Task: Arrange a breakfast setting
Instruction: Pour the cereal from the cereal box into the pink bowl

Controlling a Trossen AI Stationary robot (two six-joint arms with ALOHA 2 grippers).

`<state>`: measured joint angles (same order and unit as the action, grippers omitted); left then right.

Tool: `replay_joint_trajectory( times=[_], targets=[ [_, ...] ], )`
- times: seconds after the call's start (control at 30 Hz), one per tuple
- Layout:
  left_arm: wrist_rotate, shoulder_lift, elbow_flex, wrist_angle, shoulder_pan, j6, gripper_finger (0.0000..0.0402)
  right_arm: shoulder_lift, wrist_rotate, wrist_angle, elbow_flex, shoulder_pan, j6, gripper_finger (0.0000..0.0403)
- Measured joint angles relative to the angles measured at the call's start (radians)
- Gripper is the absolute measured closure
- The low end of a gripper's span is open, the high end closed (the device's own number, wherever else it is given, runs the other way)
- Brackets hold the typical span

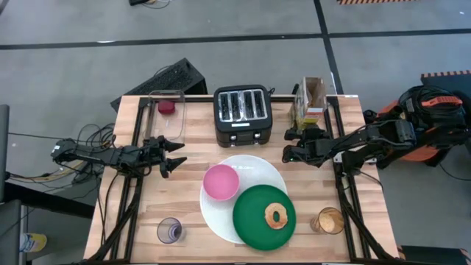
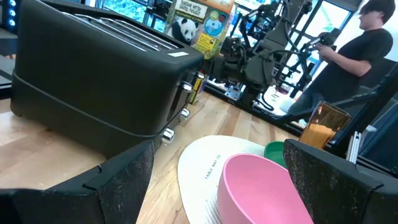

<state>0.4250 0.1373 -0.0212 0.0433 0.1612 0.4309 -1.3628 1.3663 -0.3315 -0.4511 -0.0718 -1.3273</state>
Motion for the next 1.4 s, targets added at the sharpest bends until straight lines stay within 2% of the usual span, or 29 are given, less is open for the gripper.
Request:
replay_joint_trajectory(
  times=[0.2, 0.5, 0.7, 1.1, 1.4],
  targets=[
    [0.000, 0.000, 0.000, 0.000, 0.000, 0.000, 0.0058, 0.000, -0.012, 0.035, 0.000, -0.010, 0.053, 0.0030],
    [0.000, 0.000, 0.000, 0.000, 0.000, 0.000, 0.0058, 0.000, -0.013, 0.034, 0.000, -0.010, 0.038, 0.0138],
    [0.000, 0.000, 0.000, 0.000, 0.000, 0.000, 0.0058, 0.000, -0.014, 0.035, 0.000, -0.029, 0.034, 0.0182],
    [0.000, 0.000, 0.000, 0.000, 0.000, 0.000, 0.0058, 0.019, -0.021, 0.033, 0.000, -0.035, 0.041, 0.0199],
    [0.000, 0.000, 0.000, 0.000, 0.000, 0.000, 0.0058, 0.140, -0.051, 0.016, 0.000, -0.014, 0.205, 0.0200]
  ],
)
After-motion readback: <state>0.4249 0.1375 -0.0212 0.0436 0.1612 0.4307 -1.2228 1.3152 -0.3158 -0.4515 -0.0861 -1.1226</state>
